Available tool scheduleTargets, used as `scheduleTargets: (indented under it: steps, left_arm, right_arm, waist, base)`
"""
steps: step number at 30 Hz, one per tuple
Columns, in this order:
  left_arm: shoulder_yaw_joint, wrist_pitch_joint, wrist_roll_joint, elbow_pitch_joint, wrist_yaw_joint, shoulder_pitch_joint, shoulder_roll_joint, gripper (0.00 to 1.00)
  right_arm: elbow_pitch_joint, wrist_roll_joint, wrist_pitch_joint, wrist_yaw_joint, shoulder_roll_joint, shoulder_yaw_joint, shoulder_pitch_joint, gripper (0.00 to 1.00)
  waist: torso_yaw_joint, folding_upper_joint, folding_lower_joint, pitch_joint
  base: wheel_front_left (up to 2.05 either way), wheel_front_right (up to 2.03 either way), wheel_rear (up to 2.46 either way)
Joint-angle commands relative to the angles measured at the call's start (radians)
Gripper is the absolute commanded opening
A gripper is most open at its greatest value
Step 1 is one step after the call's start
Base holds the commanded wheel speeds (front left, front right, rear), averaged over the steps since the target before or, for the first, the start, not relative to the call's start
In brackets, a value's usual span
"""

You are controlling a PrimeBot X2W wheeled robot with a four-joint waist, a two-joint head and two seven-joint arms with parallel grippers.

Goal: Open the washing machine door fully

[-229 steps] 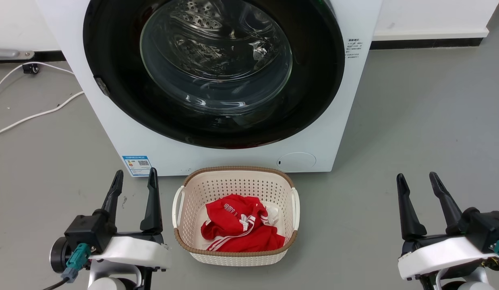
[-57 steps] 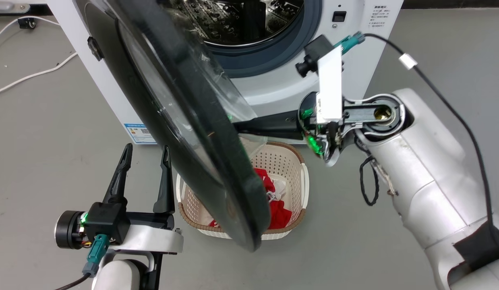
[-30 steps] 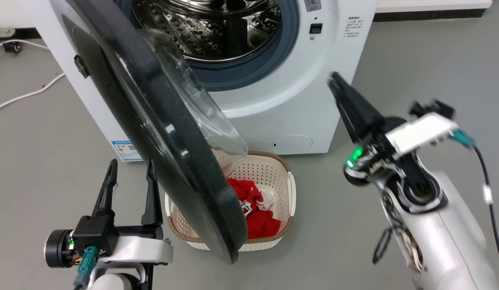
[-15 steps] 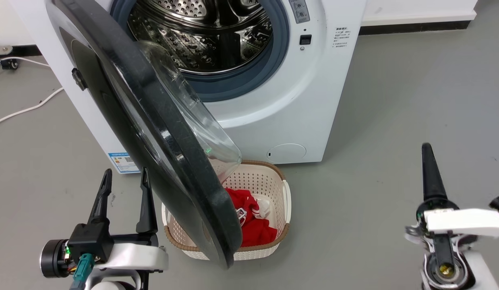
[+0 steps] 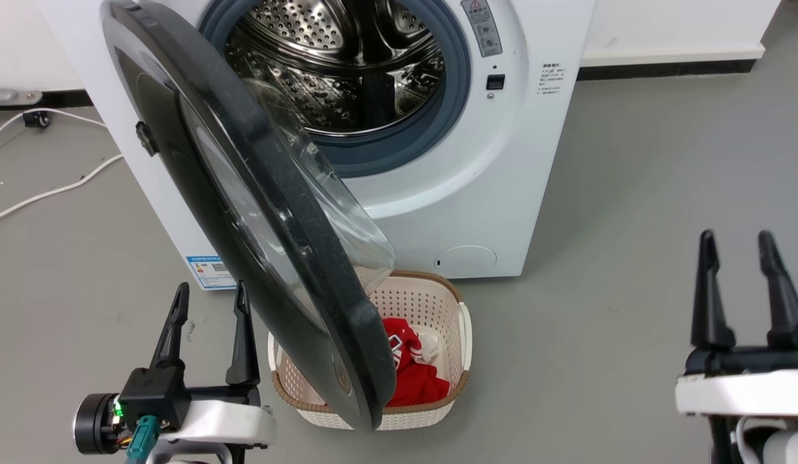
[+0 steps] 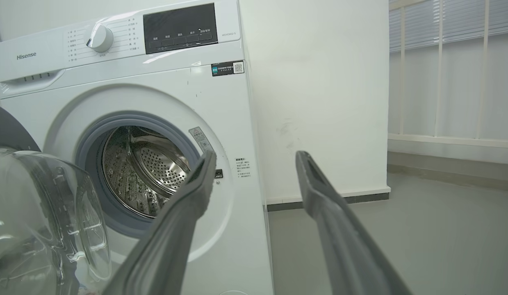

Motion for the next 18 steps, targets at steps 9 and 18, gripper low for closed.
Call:
scheduleTargets:
  steps: [9,18]
  left_arm:
    - [-0.013,-0.003,0.001,0.005,0.004,0.022,0.0,1.0]
    - [-0.015,-0.003,0.012,0.01,-0.007,0.024,0.0,1.0]
  right_arm:
    - [0.027,-0.148,-0.001,0.0,0.004,0.055,0.103,1.0]
    - [0.093,-0.114,-0.001,0.0,0.004,0.058,0.101,1.0]
  waist:
    - [0.011,0.0,0.0001,-0.02]
    - [0.015,0.0,0.0001,-0.023]
  base:
    - [0.0,0.0,0.0]
    - [0.0,0.0,0.0]
